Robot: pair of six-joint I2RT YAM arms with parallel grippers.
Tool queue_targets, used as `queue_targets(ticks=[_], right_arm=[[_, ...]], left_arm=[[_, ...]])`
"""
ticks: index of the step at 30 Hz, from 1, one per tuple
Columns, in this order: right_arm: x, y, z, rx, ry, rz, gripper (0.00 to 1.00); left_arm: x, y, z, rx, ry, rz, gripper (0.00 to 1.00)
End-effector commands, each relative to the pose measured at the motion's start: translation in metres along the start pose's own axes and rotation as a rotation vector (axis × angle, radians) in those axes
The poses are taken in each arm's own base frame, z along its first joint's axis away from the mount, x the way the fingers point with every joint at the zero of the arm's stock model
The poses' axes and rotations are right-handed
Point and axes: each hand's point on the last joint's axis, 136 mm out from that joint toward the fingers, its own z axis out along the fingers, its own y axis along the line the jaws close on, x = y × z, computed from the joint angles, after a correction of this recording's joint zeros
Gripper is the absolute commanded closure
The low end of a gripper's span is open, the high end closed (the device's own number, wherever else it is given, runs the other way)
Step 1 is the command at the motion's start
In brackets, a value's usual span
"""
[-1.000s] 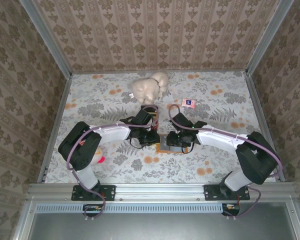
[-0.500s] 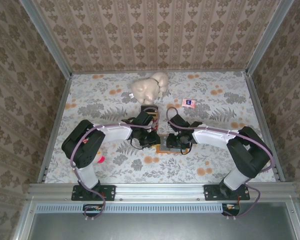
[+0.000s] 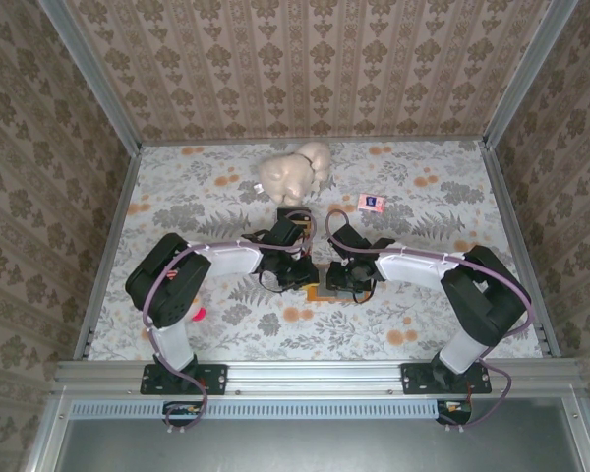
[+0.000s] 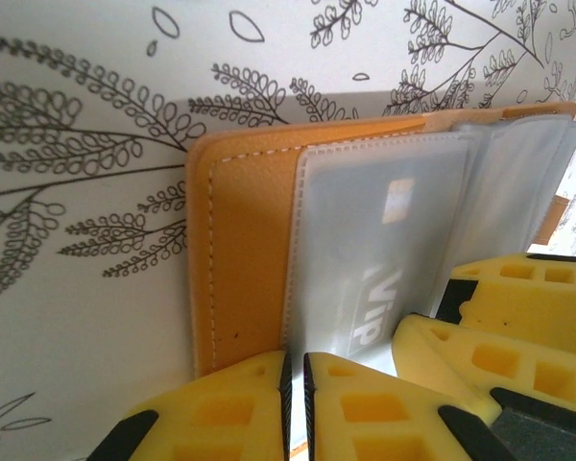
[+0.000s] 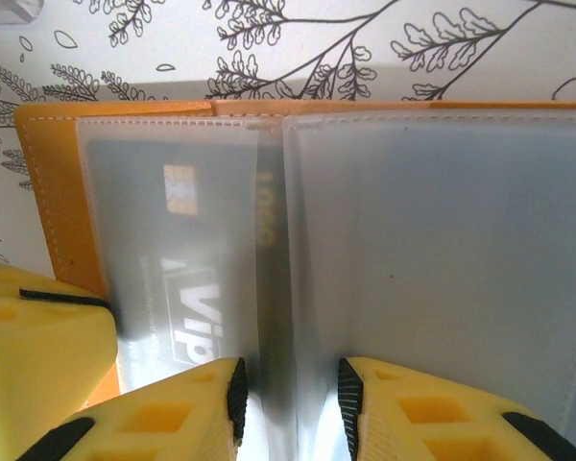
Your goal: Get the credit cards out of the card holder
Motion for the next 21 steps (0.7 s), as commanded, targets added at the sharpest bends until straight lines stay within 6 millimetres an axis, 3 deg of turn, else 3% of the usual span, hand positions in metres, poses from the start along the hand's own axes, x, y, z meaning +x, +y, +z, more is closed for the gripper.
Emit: queue_targets(ticks=[1, 11, 17, 21], right_arm=[[0.012, -0.014, 0.014, 0.045, 0.051, 0.031, 0.65], [0.018, -0.037, 0.02, 0.168, 0.072, 0.024, 0.7], [0.023, -0.048, 0.022, 0.223, 0.081, 0.022, 0.71], [0.024, -0.048, 0.024, 0.214, 0.081, 0.029, 0.71]], left_arm=[[0.0, -0.008, 0.003, 0.02, 0.016, 0.017, 0.84], [-0.003, -0.012, -0.003, 0.03, -0.011, 0.026, 0.84], [-0.008, 0.001, -0.017, -0.001, -0.058, -0.003, 0.83], [-0.007, 0.007, -0.013, -0.022, -0.044, -0.008, 0.81]])
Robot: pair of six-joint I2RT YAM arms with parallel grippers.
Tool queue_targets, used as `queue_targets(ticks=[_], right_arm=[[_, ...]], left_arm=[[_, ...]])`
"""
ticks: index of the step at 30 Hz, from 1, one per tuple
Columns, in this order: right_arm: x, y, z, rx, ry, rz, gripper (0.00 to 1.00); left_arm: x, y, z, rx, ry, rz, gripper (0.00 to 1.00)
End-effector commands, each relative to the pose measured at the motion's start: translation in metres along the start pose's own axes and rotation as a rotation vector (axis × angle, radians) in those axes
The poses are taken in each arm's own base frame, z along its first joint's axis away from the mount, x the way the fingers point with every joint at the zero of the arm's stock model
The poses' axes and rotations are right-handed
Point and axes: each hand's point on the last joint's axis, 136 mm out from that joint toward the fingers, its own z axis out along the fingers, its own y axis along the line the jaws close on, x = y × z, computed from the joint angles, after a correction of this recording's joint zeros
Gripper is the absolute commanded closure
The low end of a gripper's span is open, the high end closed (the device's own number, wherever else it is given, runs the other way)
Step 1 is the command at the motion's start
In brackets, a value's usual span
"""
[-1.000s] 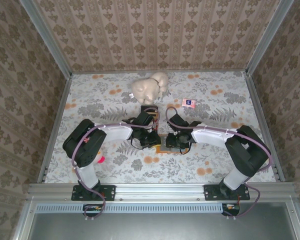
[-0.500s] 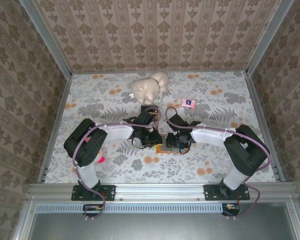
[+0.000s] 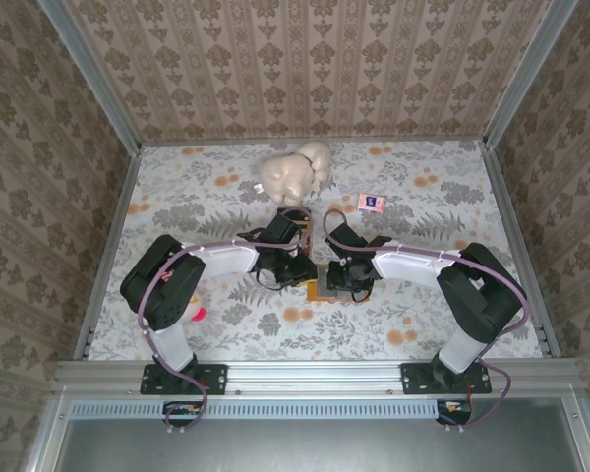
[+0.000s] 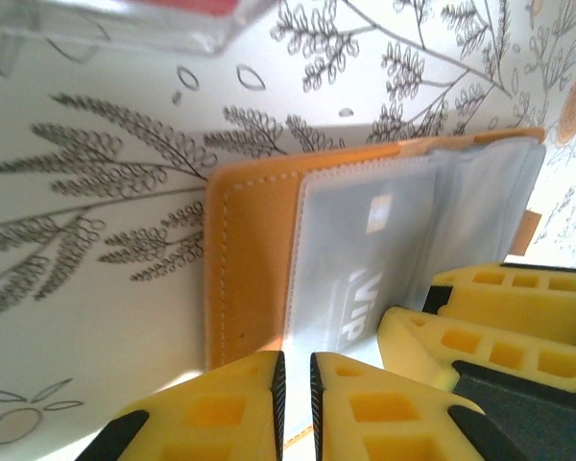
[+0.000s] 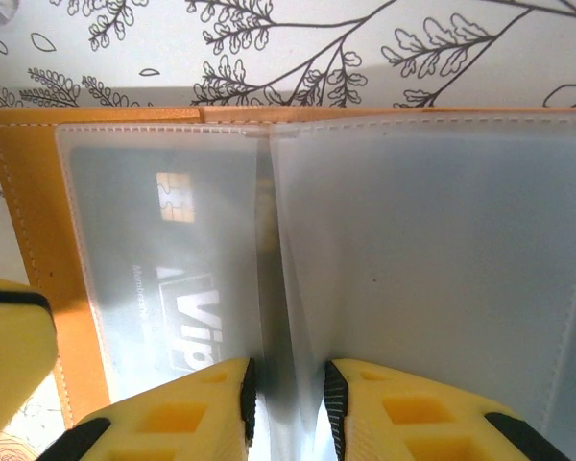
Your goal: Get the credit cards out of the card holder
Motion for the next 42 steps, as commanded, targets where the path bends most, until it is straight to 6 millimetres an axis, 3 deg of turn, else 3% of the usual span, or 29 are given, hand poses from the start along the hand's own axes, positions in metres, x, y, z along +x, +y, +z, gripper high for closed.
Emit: queue_targets(ticks=[1, 16, 30, 42], right_arm=[[0.025, -0.042, 0.024, 0.164, 0.075, 0.028, 0.71], [0.026, -0.031, 0.026, 0.097, 0.08, 0.035, 0.71], [0.021, -0.017, 0.019, 0.007, 0.061, 0.047, 0.71], [0.024, -0.031, 0.024, 0.075, 0.075, 0.056, 0.73]], left_arm=[[0.003, 0.007, -0.001, -0.026, 0.006, -0.005, 0.81], [0.004, -0.002, 0.015, 0.01, 0.056, 0.003, 0.77], [0.005, -0.023, 0.013, 0.112, 0.074, 0.039, 0.83], [0.002, 0.006, 0.007, -0.052, 0.038, 0.037, 0.8]])
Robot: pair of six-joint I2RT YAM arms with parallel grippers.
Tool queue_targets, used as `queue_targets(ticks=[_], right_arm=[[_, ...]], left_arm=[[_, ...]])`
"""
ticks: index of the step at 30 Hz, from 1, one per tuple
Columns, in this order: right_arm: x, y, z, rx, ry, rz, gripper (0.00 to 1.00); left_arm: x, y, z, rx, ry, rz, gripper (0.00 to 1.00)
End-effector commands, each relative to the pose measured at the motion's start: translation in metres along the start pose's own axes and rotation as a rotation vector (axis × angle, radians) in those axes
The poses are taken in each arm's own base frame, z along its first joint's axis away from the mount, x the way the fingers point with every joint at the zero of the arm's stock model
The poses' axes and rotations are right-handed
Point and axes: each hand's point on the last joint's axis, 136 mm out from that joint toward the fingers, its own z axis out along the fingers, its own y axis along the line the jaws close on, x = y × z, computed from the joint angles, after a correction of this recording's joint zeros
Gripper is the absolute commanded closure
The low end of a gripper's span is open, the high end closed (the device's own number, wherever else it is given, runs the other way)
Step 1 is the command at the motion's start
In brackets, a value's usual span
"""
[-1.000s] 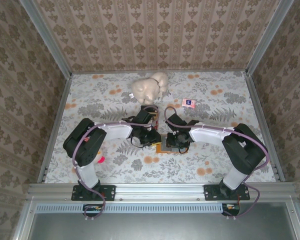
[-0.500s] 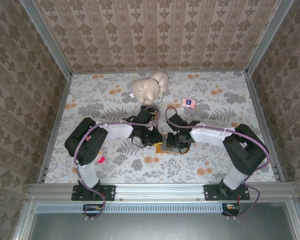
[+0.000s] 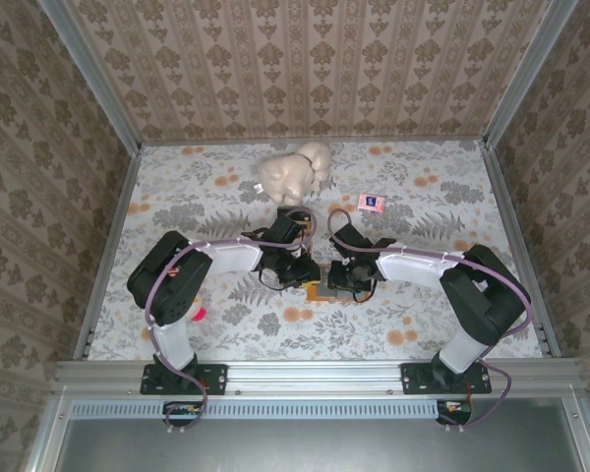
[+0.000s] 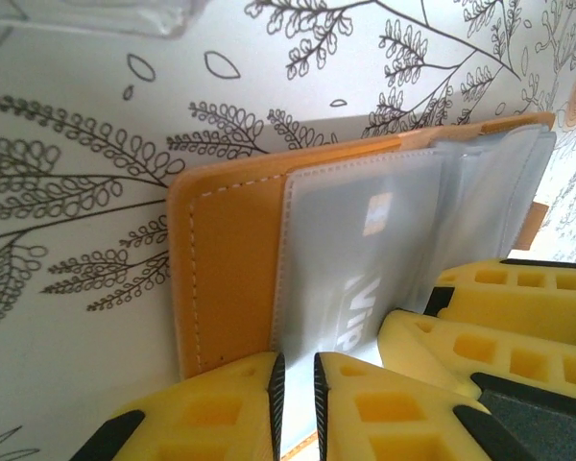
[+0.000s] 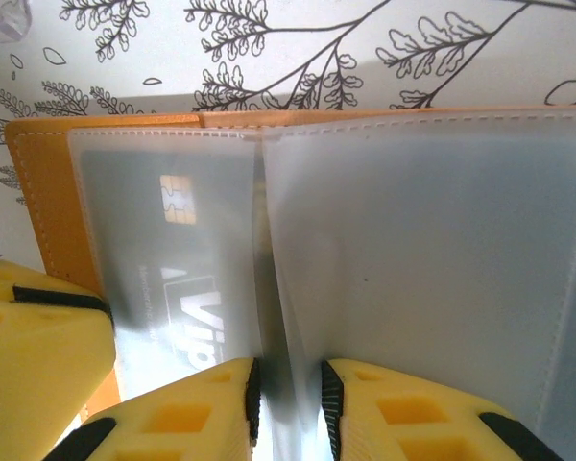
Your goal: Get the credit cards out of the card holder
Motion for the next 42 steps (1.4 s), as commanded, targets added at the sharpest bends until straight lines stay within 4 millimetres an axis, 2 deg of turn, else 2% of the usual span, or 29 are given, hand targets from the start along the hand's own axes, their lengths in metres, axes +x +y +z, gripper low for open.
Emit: queue_targets(ticks=[1, 13, 21, 28, 31, 36, 42], right_arm=[[0.022, -0.037, 0.021, 0.142, 0.072, 0.027, 0.73], [0.022, -0.038, 0.025, 0.148, 0.08, 0.021, 0.73], [0.024, -0.037, 0.026, 0.137, 0.085, 0.02, 0.73], [0.023, -0.033, 0.025, 0.117, 0.081, 0.019, 0.72], [0.021, -0.03, 0.022, 0.102, 0.072, 0.016, 0.72], [0.014, -0.019, 0.01, 0.059, 0.04, 0.005, 0.69], [0.004, -0.003, -0.019, -0.015, -0.025, 0.005, 0.64]], left_arm=[[-0.001, 0.01, -0.003, -0.077, -0.004, 0.025, 0.79], [-0.002, 0.01, 0.005, -0.086, 0.014, 0.035, 0.79], [0.003, -0.004, 0.014, -0.012, 0.048, 0.038, 0.8], [0.002, -0.021, 0.008, 0.068, 0.041, 0.066, 0.83], [0.002, -0.022, 0.006, 0.078, 0.039, 0.068, 0.85], [0.001, -0.02, 0.003, 0.073, 0.026, 0.067, 0.93], [-0.001, -0.015, -0.015, 0.037, -0.01, 0.081, 1.0]])
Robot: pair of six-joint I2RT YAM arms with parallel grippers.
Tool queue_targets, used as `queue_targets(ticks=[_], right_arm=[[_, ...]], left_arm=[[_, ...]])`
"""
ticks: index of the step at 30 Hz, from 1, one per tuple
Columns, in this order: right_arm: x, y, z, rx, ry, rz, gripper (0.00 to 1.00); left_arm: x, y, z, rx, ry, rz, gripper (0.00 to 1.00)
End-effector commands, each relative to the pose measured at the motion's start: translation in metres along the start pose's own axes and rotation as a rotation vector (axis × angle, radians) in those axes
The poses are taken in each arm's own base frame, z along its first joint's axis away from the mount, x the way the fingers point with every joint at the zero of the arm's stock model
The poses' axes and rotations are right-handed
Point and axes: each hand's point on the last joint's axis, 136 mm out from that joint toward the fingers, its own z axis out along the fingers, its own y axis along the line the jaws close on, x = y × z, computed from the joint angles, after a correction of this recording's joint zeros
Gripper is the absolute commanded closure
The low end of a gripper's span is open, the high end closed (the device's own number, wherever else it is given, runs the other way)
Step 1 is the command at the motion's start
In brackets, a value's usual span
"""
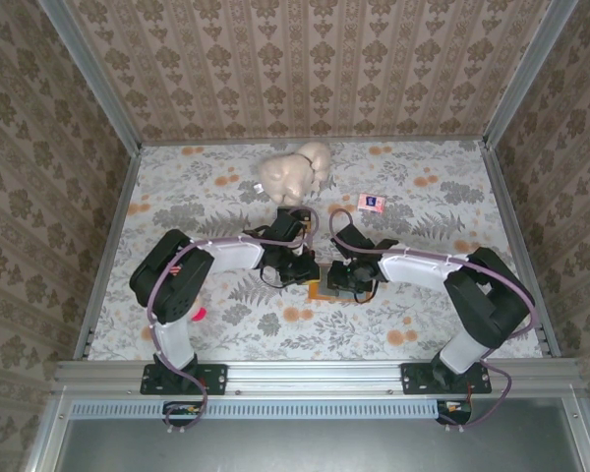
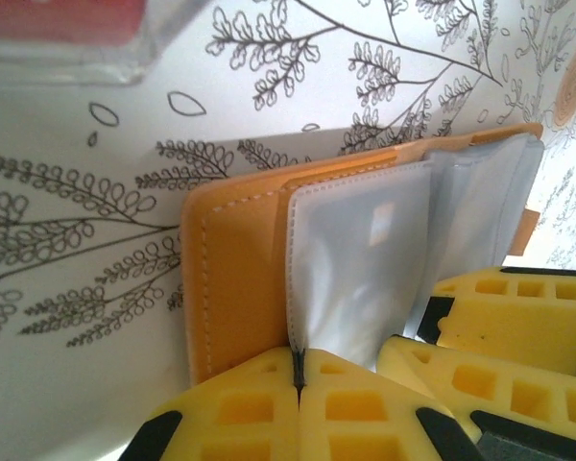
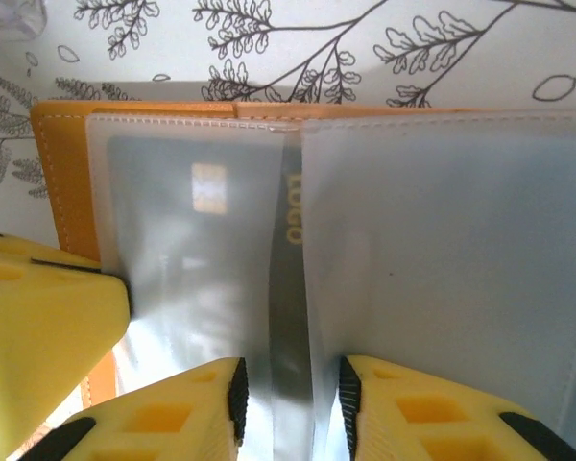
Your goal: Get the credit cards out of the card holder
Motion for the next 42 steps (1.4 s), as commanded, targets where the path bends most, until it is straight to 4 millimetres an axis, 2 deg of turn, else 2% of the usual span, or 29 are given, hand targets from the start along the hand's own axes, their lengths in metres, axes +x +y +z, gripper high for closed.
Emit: queue_targets(ticks=[1, 8, 15, 20, 23, 30, 37, 39, 42], right_arm=[[0.003, -0.002, -0.015, -0.008, -0.016, 0.011, 0.63], [-0.002, 0.01, -0.038, -0.07, -0.064, 0.022, 0.55], [-0.008, 0.003, -0.048, -0.055, -0.113, 0.054, 0.53], [-0.012, -0.005, -0.057, -0.054, -0.154, 0.084, 0.53], [-0.014, -0.008, -0.06, -0.056, -0.168, 0.096, 0.53], [-0.017, -0.019, -0.065, -0.038, -0.193, 0.128, 0.53], [-0.021, -0.048, -0.075, 0.013, -0.257, 0.219, 0.53], [-0.021, -0.05, -0.079, 0.005, -0.266, 0.225, 0.53], [-0.021, -0.041, -0.082, -0.041, -0.261, 0.188, 0.51]], left_arm=[[0.003, -0.008, -0.019, 0.008, -0.013, 0.046, 1.0], [0.005, -0.004, -0.038, -0.038, -0.026, 0.066, 1.0], [0.003, -0.01, -0.043, -0.033, -0.035, 0.064, 0.99], [0.003, -0.024, -0.036, 0.034, -0.029, 0.065, 0.79], [0.004, -0.036, -0.032, 0.09, -0.022, 0.07, 0.72], [0.006, -0.061, -0.025, 0.148, -0.009, 0.118, 0.67], [0.018, -0.083, -0.005, 0.191, 0.05, 0.151, 0.59], [0.018, -0.084, -0.001, 0.184, 0.05, 0.157, 0.54], [0.015, -0.079, -0.002, 0.143, 0.019, 0.159, 0.51]])
